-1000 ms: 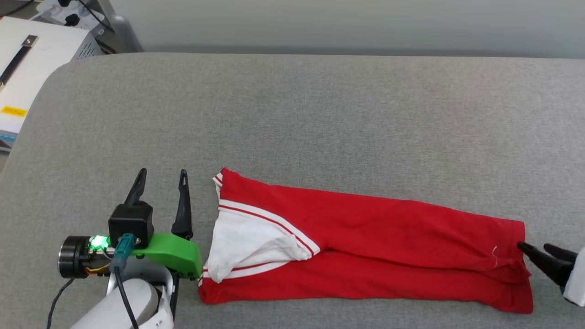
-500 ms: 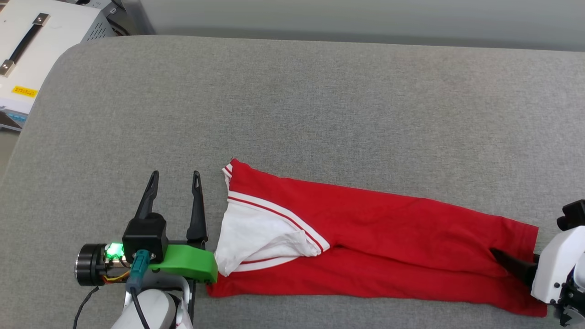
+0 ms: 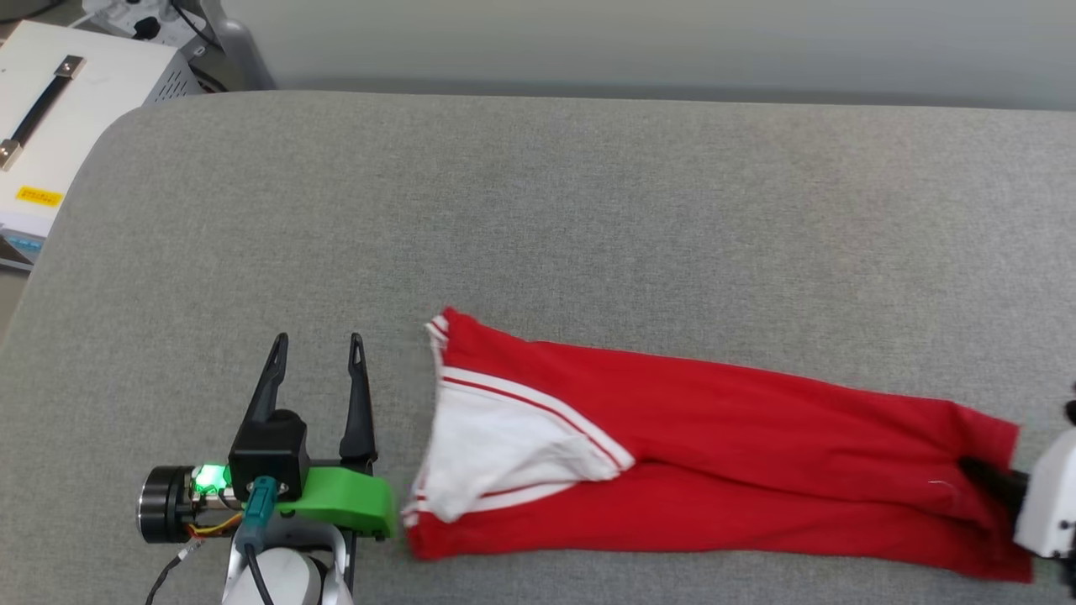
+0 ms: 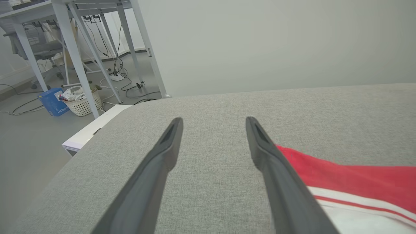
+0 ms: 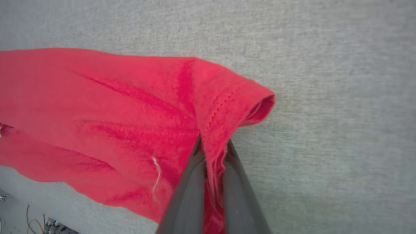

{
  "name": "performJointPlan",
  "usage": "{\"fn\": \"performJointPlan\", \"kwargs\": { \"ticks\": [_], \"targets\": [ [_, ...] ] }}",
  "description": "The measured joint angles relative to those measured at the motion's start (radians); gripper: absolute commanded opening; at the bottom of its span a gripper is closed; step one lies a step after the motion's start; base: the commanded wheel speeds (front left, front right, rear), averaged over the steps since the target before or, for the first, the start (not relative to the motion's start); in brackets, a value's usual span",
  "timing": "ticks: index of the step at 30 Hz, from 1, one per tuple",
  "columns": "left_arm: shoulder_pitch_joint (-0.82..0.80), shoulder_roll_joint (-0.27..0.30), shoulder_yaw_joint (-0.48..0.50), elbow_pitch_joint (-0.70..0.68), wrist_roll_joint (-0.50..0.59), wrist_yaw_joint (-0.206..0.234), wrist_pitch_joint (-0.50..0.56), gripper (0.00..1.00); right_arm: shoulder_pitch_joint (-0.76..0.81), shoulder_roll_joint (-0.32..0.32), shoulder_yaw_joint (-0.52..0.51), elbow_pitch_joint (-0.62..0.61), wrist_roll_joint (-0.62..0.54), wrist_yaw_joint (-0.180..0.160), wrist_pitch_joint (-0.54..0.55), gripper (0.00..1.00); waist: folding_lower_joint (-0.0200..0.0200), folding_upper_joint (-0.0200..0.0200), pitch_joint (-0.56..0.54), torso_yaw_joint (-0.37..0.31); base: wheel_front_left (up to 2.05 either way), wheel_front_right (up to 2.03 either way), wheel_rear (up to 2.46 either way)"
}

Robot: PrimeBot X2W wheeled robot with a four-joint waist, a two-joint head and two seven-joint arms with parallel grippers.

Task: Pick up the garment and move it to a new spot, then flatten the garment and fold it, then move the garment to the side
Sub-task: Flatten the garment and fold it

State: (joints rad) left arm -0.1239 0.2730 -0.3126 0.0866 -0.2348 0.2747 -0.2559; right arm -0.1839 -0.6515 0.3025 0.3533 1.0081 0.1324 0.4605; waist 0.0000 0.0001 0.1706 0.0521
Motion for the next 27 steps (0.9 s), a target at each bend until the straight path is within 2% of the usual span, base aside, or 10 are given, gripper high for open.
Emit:
{"fn": "performJointPlan", "kwargs": {
  "ticks": [6,10,13,15,18,22,27],
  "targets": [
    [0.025,-0.026,0.041,0.007,0.029,-0.044,0.0,1.0,-0.003,-0.11,-0.063,0.056,-0.011,0.0,0.004,0.0,0.0,0.0,-0.023,-0.007,0.0,0.0,0.0],
    [0.037,-0.041,0.062,0.017,0.055,-0.064,0.0,1.0,-0.003,-0.132,-0.07,0.05,-0.018,-0.001,0.037,0.0,0.0,0.0,-0.039,-0.008,0.0,0.0,0.0],
    [0.062,-0.057,0.088,0.02,0.077,-0.083,0.0,1.0,-0.003,-0.113,-0.049,-0.072,-0.019,-0.001,0.095,0.0,0.0,0.0,-0.054,-0.016,0.0,0.0,0.0],
    [0.069,-0.067,0.098,0.022,0.086,-0.095,0.0,1.0,-0.002,-0.083,-0.007,-0.205,-0.022,-0.001,0.14,0.0,0.0,0.0,-0.06,-0.019,0.0,0.0,0.0],
    [0.072,-0.077,0.105,0.023,0.094,-0.105,0.0,1.0,-0.002,-0.045,0.021,-0.309,-0.026,-0.001,0.178,0.0,0.0,0.0,-0.059,-0.016,0.0,0.0,0.0],
    [0.072,-0.091,0.112,0.023,0.111,-0.123,0.0,1.0,-0.026,-0.001,0.073,-0.393,-0.051,-0.001,0.217,0.0,0.0,0.0,-0.045,-0.009,0.0,0.0,0.0],
    [0.064,-0.107,0.121,0.027,0.128,-0.139,0.0,1.0,-0.143,0.074,0.178,-0.413,-0.084,-0.001,0.236,0.0,0.0,0.0,-0.018,0.003,0.0,0.0,0.0]
  ]
}}
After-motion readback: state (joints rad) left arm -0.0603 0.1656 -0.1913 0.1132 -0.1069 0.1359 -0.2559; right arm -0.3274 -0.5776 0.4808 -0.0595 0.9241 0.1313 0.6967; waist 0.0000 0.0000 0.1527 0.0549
